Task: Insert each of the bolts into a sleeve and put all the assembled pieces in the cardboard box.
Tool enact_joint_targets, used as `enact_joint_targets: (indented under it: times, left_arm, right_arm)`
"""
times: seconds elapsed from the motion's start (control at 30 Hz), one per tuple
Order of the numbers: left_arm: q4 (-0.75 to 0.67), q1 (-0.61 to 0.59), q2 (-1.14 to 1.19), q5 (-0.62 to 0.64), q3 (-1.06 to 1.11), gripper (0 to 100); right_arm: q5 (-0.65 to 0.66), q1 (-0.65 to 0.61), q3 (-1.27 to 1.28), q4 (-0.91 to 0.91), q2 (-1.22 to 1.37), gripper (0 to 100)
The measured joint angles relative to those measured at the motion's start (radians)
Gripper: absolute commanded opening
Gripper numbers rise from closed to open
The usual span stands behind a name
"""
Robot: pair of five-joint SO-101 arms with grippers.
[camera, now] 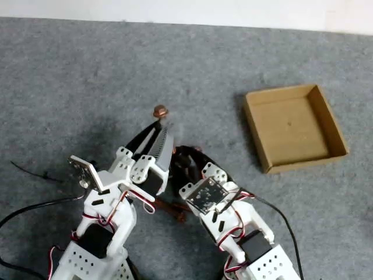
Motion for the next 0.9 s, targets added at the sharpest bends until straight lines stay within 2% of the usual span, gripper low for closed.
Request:
enact_joint_targets:
  times: [0.1, 0.27, 0.5, 0.67, 0.9]
  left_arm:
    - [0.014, -0.002, 0.000, -0.002, 0.000, 1]
    - [0.118, -0.071, 0.000, 0.002, 0.000, 1]
    - [0.121, -0.094, 0.000, -0.114, 0.000, 1]
    - [0.121, -0.170, 0.000, -0.124, 0.000, 1]
    - [0.121, -0.170, 0.000, -0.127, 0.000, 1]
  right_arm:
    - [-0.002, 0.032, 0.000, 0.000, 0.000, 0.5]
    - [-0.006, 0.066, 0.000, 0.000, 0.000, 0.5]
    - [-0.006, 0.094, 0.000, 0.000, 0.000, 0.5]
    - [-0.006, 0.143, 0.000, 0.035, 0.000, 0.5]
    - [-0.006, 0.153, 0.000, 0.098, 0.000, 0.5]
